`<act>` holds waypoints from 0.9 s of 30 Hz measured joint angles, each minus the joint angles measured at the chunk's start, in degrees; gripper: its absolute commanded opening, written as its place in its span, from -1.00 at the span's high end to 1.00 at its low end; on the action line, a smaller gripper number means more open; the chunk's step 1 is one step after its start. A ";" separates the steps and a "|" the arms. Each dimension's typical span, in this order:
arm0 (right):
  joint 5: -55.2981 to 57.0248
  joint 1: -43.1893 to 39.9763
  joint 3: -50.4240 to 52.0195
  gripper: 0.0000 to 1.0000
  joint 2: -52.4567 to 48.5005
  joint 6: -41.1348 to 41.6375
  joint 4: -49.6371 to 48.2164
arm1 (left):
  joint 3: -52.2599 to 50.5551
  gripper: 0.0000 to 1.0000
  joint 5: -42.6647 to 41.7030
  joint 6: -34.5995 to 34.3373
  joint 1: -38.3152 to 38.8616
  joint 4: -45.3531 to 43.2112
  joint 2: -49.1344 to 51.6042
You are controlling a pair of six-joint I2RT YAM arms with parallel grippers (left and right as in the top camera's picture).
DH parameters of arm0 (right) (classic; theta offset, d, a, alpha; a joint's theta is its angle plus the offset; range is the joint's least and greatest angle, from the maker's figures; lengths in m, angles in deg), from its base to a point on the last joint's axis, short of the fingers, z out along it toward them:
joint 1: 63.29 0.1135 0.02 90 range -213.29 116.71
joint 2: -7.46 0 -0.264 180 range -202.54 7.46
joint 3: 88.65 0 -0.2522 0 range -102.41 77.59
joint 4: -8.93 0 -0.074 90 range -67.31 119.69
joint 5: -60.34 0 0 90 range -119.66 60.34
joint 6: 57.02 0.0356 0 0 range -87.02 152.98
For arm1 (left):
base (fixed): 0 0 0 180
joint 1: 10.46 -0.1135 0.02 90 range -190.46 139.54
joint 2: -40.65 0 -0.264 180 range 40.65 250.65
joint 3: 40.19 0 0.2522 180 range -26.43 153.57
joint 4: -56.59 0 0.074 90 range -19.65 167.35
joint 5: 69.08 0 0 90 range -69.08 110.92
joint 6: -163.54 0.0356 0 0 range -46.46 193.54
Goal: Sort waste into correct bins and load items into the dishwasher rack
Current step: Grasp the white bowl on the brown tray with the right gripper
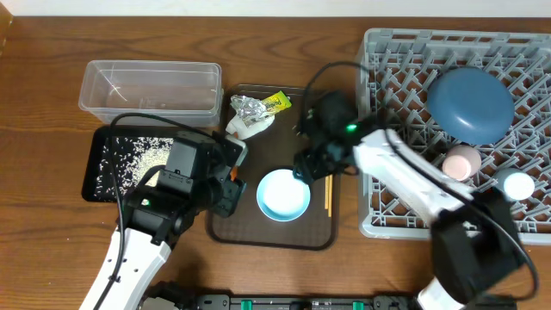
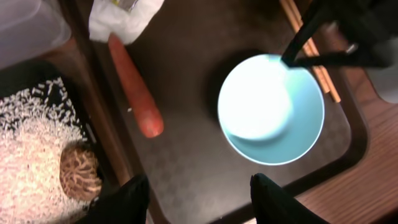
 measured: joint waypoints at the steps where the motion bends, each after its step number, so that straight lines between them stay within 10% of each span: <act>1: 0.28 0.76 0.00 0.03 -1.22 -0.33 -0.24 | 0.00 -0.07 -0.02 -0.13 0.00 0.09 0.00; 9: 1.20 3.02 0.00 0.98 -4.96 -2.80 -1.95 | 0.00 -0.07 -0.02 -1.40 -0.02 -0.13 0.00; 27: 30.03 -0.44 -2.51 0.98 9.29 8.39 0.90 | 0.00 -0.08 -0.02 -1.62 -0.02 -0.09 0.00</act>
